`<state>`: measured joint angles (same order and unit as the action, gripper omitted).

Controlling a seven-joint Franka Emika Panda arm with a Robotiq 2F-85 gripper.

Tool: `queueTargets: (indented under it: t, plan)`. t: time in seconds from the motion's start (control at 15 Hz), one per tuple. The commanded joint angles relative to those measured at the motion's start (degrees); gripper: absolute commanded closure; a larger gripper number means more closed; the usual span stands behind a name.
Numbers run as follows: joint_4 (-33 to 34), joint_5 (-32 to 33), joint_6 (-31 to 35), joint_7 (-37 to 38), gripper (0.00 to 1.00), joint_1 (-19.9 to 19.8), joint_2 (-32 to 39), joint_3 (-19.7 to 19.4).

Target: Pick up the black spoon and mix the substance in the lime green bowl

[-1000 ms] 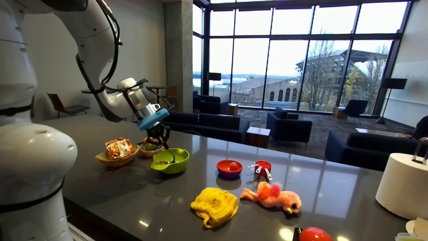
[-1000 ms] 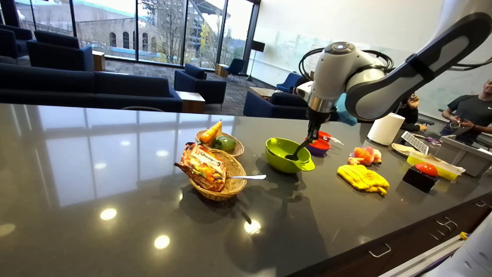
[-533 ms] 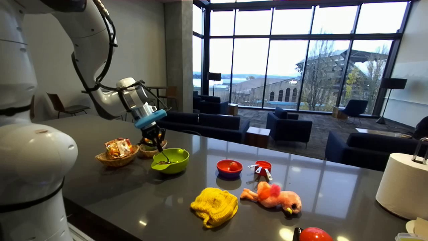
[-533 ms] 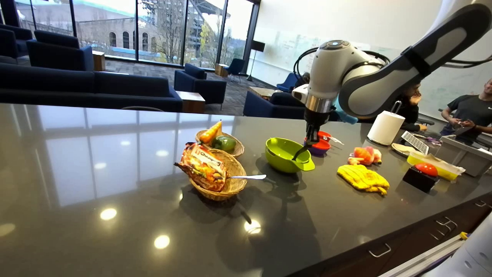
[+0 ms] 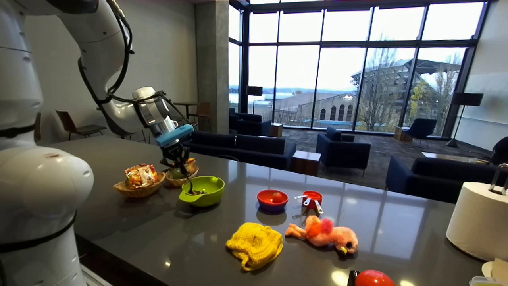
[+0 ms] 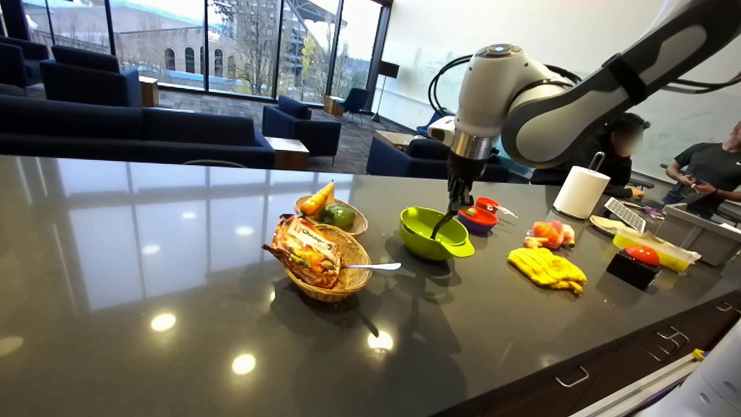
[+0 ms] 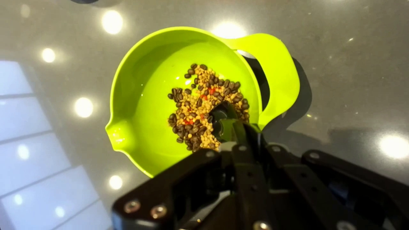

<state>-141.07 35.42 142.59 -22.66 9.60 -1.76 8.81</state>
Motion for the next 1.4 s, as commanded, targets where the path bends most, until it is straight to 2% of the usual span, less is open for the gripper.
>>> queueTargets:
  t: [0.0,0.4,0.8,1.33]
  plan:
    - [0.7,2.4,-0.2,-1.3,0.99,0.0,0.1,0.4]
    - [1.8,12.6,0.6,2.3,0.99,-0.9,3.5,-0.4]
    - [4.4,16.4,1.3,2.8,0.99,-1.2,7.1,-0.7]
    - [6.2,24.7,-0.4,6.5,0.99,-1.5,7.5,-1.6]
